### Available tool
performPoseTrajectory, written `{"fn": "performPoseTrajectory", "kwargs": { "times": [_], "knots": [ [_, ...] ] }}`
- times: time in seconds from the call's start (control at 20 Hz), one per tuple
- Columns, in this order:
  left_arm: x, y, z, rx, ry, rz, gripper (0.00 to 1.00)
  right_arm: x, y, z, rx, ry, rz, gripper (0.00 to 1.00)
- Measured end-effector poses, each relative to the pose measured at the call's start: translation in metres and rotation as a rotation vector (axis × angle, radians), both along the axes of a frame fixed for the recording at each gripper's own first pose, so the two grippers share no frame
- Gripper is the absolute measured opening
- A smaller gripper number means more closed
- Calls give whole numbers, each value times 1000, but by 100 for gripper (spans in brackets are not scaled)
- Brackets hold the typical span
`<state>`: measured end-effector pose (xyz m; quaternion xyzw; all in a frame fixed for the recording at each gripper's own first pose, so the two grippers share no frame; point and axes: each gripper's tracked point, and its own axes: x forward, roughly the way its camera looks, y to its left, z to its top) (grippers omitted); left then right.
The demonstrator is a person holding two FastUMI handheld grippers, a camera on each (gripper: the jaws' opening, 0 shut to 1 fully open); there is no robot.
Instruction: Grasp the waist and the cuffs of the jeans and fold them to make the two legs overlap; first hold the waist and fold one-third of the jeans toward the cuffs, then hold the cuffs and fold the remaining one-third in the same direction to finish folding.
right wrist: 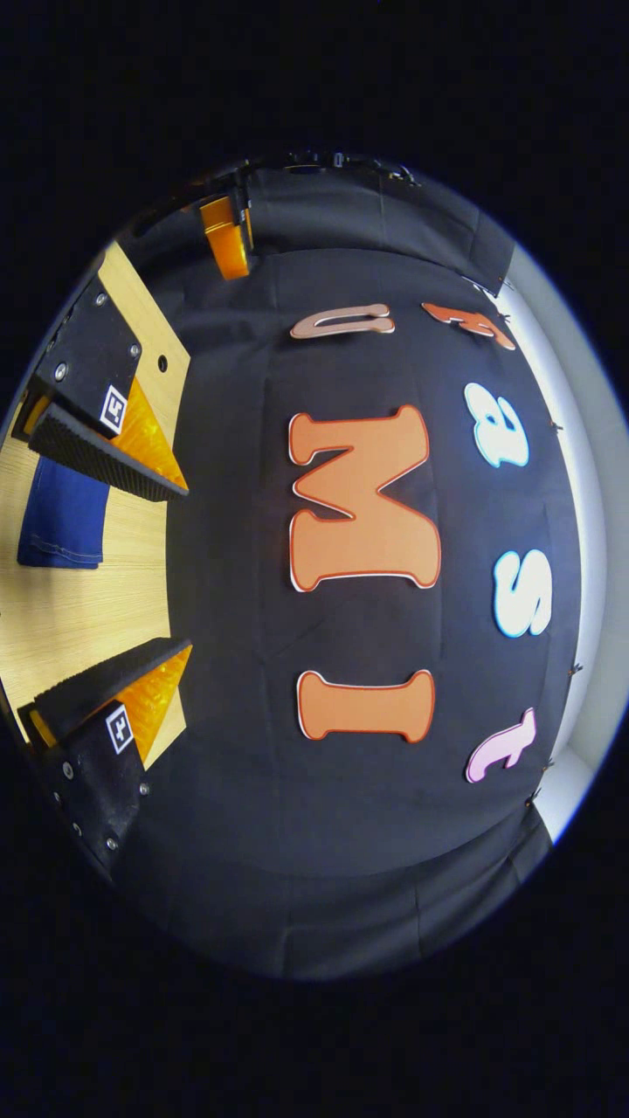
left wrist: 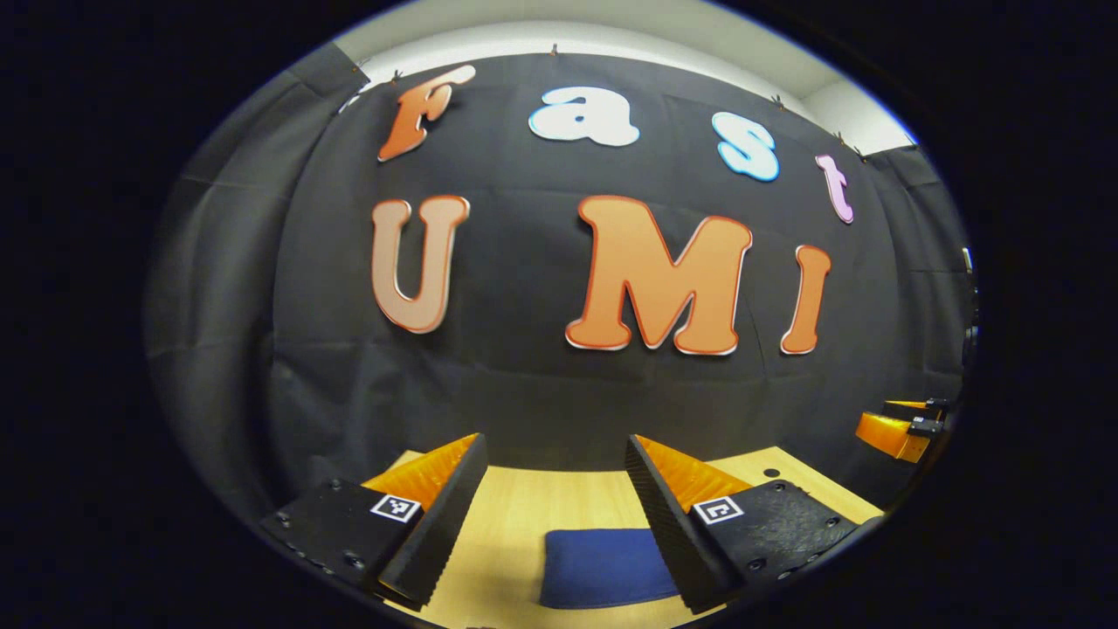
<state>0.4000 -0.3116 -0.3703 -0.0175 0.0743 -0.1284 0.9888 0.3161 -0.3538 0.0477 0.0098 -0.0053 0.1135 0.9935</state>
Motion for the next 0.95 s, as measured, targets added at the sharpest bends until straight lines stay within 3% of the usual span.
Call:
{"fn": "performPoseTrajectory", "kwargs": {
  "times": [0.4,0.5,0.9,0.95],
  "knots": [
    [-7,2,-1,-5,-60,44,97,-15,-3,5,5,-5,-25,100],
    [-8,8,1,-38,-61,57,98,-18,-9,13,20,-30,-40,96],
    [-25,32,23,-51,-111,130,95,-20,-22,23,57,-48,-3,100],
    [-28,35,23,-52,-107,137,95,-22,-25,23,54,-55,-1,96]
  ]
}}
